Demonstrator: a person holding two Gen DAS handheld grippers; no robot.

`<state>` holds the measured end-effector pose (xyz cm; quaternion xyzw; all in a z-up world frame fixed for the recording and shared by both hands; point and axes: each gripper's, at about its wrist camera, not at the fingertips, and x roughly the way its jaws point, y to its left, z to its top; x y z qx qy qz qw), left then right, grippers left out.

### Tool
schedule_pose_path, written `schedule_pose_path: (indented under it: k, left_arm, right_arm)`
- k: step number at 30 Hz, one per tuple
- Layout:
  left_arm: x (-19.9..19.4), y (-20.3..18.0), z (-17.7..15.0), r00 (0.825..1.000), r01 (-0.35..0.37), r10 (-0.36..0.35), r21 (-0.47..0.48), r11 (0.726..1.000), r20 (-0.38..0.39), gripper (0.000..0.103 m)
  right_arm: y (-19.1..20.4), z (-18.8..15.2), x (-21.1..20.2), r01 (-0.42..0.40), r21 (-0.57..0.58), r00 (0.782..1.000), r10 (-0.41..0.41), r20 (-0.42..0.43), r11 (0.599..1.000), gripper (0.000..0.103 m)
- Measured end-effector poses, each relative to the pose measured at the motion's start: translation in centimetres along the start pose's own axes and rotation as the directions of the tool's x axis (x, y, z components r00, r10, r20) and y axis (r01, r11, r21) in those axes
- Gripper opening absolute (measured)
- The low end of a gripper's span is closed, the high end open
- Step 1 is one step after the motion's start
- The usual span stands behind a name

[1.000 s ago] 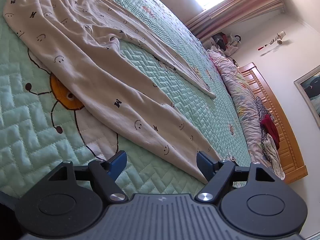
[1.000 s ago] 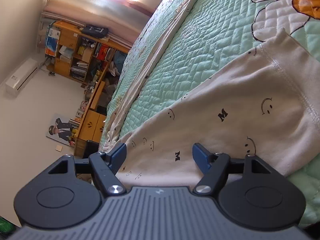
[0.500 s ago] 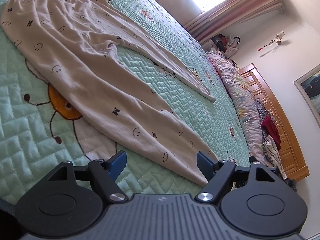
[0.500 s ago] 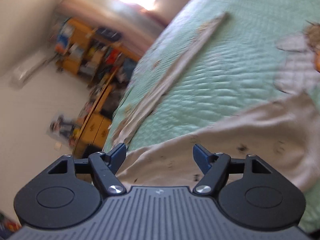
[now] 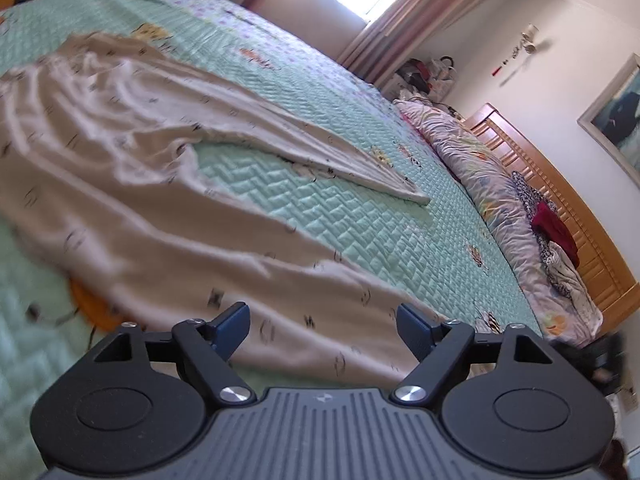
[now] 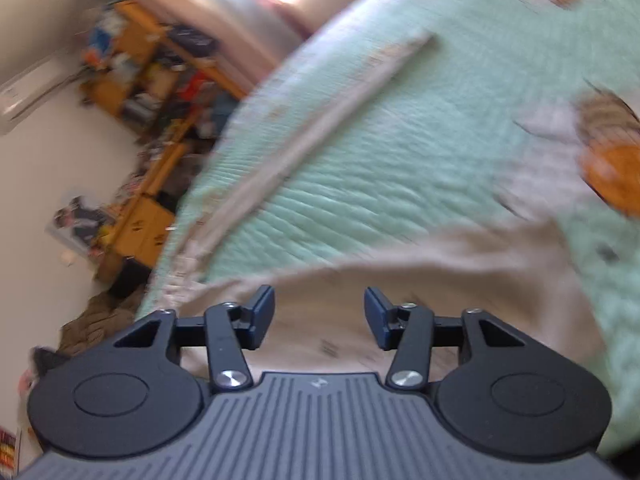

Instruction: Fold clothes

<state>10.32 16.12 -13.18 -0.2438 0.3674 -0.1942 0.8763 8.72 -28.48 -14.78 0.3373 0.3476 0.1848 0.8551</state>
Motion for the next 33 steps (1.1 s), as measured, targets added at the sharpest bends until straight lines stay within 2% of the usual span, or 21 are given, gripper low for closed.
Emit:
schedule_pose_path:
  k: [2, 3, 7, 9, 12, 14, 22, 25, 27, 30, 33]
  left_arm:
    - [1.4, 1.0, 0.0, 0.999, -0.037, 0.036, -0.047, 0.998, -0.022, 0.084]
    - [1.9, 1.5, -0.3, 0.999, -0.022, 0.019, -0.069, 0.997, -0.041, 0.084]
    - [1.9, 1.7, -1.4, 0.996, 0.027, -0.028, -0.014, 1.000, -0.084, 0.085]
    - [1.4, 2.4, -1.3, 0.995, 0.049, -0.053, -0.058, 0.997, -0.080, 0.085]
    - [0.3, 3.7, -1.3, 0.995, 0.080, -0.087, -0.145, 0.986, -0.045, 0.085]
    - [-0.8, 3.9, -1.3, 0.995, 0.093, -0.096, -0.148, 0.985, -0.012, 0.085]
    - [-6.3, 6.3, -1.1, 0.979, 0.163, -0.133, -0.198, 0.967, 0.157, 0.085]
    - [-7.6, 7.5, -0.9, 0.970, 0.179, -0.135, -0.219, 0.959, 0.201, 0.086]
    - [-8.3, 8.4, -0.9, 0.966, 0.187, -0.135, -0.235, 0.954, 0.222, 0.086]
    - [-9.0, 9.7, -0.9, 0.961, 0.190, -0.129, -0.250, 0.949, 0.244, 0.086]
    - [-9.5, 11.0, -0.7, 0.955, 0.202, -0.129, -0.270, 0.941, 0.266, 0.086]
  right_arm:
    - [1.8, 1.1, 1.4, -0.031, -0.055, 1.000, 0.031, -0.007, 0.998, 0.065]
    - [2.6, 1.6, 2.2, -0.038, -0.085, 0.999, 0.037, -0.016, 0.996, 0.065]
    - [5.3, 2.4, 6.5, -0.081, -0.185, 0.994, 0.066, -0.089, 0.979, 0.065]
    - [6.6, 2.5, 8.8, -0.117, -0.229, 0.988, 0.090, -0.126, 0.966, 0.065]
    - [8.7, 2.0, 12.1, -0.151, -0.276, 0.980, 0.107, -0.168, 0.949, 0.065]
    - [10.0, 1.6, 14.1, -0.179, -0.281, 0.973, 0.127, -0.195, 0.943, 0.065]
    - [12.9, 0.5, 20.7, -0.246, -0.193, 0.942, 0.187, -0.280, 0.950, 0.067]
    - [14.2, 1.0, 23.2, -0.255, -0.162, 0.938, 0.203, -0.279, 0.953, 0.067]
    - [15.4, 1.3, 24.8, -0.234, -0.201, 0.947, 0.176, -0.270, 0.951, 0.067]
    - [17.3, 1.2, 26.9, -0.164, -0.330, 0.962, 0.077, -0.262, 0.929, 0.067]
    - [17.8, 1.2, 29.1, -0.134, -0.335, 0.958, 0.036, -0.284, 0.933, 0.067]
